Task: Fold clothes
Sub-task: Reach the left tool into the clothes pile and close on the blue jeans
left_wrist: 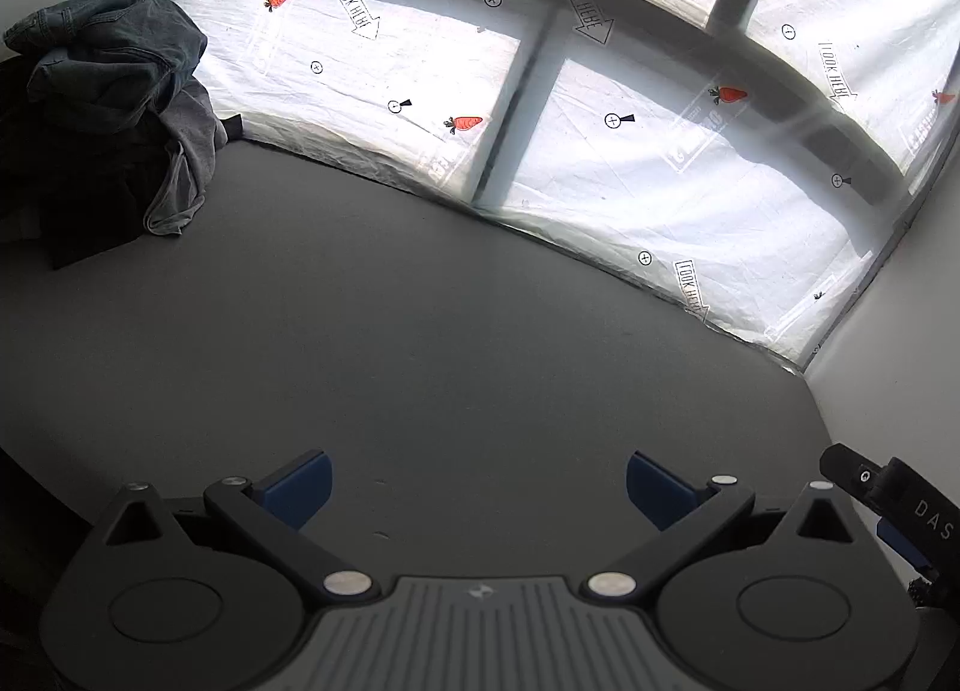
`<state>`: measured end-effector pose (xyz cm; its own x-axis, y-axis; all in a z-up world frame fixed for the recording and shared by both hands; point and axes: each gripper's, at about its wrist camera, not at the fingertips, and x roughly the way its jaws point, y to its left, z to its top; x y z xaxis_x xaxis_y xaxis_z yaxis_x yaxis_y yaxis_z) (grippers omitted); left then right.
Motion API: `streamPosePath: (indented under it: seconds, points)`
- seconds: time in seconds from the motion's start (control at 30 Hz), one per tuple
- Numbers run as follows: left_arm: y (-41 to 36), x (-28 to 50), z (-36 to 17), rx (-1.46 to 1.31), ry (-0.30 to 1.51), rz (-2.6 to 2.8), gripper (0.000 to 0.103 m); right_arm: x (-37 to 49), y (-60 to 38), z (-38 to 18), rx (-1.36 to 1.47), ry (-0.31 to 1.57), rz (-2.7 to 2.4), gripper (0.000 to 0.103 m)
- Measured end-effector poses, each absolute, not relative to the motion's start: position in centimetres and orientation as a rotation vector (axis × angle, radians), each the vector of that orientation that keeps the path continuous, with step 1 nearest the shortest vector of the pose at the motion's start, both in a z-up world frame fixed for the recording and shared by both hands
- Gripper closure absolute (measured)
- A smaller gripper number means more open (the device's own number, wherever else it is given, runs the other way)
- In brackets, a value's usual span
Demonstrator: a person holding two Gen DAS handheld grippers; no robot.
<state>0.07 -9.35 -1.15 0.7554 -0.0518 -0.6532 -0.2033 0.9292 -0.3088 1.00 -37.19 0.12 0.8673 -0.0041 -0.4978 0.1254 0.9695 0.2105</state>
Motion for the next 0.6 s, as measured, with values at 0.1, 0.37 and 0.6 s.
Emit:
streamPosePath:
  seconds: [0.1, 0.37, 0.6]
  points:
    - [-8.8, 0.9, -0.6, -0.345, 0.696, 0.152, 0.000, 2.5, -36.3, 0.0, 0.122, 0.512, -0.067, 0.000]
    - [-1.8, 5.6, -1.0, -0.370, 0.732, 0.196, 0.000, 8.1, -31.7, 0.2, 0.093, 0.475, -0.093, 0.000]
    - [9.3, 11.0, -2.0, -0.442, 0.730, 0.237, 0.000, 14.6, -22.6, 0.2, 0.034, 0.467, -0.087, 0.000]
